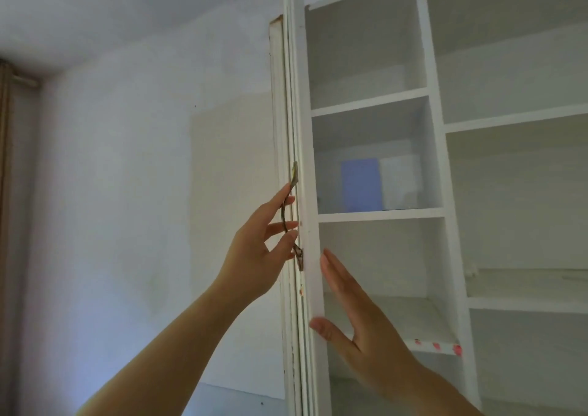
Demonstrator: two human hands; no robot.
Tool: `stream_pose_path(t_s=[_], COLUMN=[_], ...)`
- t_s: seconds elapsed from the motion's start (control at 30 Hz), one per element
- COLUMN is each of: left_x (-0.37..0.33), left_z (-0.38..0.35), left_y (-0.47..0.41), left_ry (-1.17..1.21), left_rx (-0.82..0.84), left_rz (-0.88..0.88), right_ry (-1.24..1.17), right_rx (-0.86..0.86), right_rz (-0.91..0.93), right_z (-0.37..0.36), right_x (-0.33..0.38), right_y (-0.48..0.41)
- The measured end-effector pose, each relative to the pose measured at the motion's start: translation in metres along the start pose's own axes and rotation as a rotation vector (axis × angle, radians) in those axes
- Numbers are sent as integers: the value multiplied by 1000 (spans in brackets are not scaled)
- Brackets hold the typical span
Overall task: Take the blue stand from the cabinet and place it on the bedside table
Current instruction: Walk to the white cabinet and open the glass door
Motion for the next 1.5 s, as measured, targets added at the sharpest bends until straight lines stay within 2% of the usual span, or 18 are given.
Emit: stream_pose_path(t_s=[0.47, 0.7, 0.83, 1.1, 1.5], left_x=[42, 72, 80, 83, 61], left_z=[61, 96, 100, 100, 114], left_y=[24, 33, 37, 36, 59], left_ry=[180, 310, 347, 415, 162], left_rx=[31, 101, 169, 187, 78], left_rz=[-19, -74, -116, -162, -87], right_ry=[-21, -91, -100, -146, -115], right_rx=[-36, -134, -195, -204, -167], right_rz=[-45, -101, -159, -265, -215], right_z=[-55, -89, -99, -95, -74], right_x=[53, 81, 86, 95, 93], right_y=[-43, -71, -73, -70, -51])
Point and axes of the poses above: each hand's wrist, its own y-axis away from the middle knuckle, its own z-axis out of the back of the hand, x = y × z, the point moved 3 cm from there along -y, towards the middle knuckle, and after that the axes turned 15 degrees about x, right-handed, at the moved point
